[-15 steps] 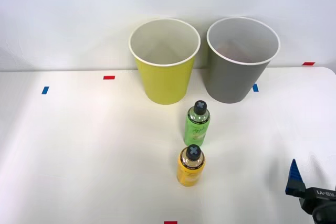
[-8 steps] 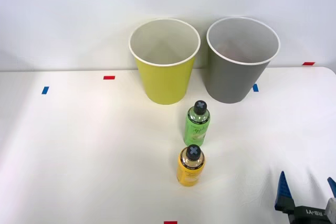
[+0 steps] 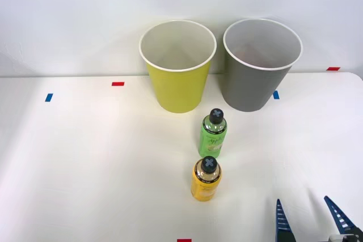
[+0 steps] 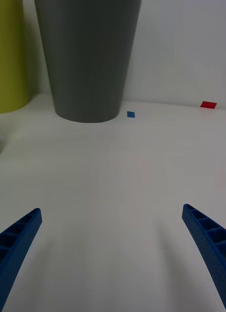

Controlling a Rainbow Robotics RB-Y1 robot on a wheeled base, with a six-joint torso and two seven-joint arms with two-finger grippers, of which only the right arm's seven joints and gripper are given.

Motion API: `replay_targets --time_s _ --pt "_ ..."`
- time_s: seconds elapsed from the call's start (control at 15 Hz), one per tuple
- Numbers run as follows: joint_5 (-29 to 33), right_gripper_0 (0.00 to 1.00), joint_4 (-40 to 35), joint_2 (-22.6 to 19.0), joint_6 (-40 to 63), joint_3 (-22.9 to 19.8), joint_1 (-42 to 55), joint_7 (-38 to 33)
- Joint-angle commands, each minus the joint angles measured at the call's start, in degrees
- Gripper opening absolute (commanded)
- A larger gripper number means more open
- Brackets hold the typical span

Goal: Put cans in the gray bin, plastic bottles in the light green bin

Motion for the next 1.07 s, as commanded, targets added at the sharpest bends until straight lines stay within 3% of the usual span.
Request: replay_targets --time_s 0.07,0.4,1.07 --pt "-0.57 1.0 3.12 -1.0 -6.72 2.84 -0.61 -0.1" --pt "-0.57 1.0 3.47 -1.97 -11.99 7.15 1.59 1.39" --pt "-1.54 1.0 3.47 -1.44 -11.64 7.15 4.05 3.41"
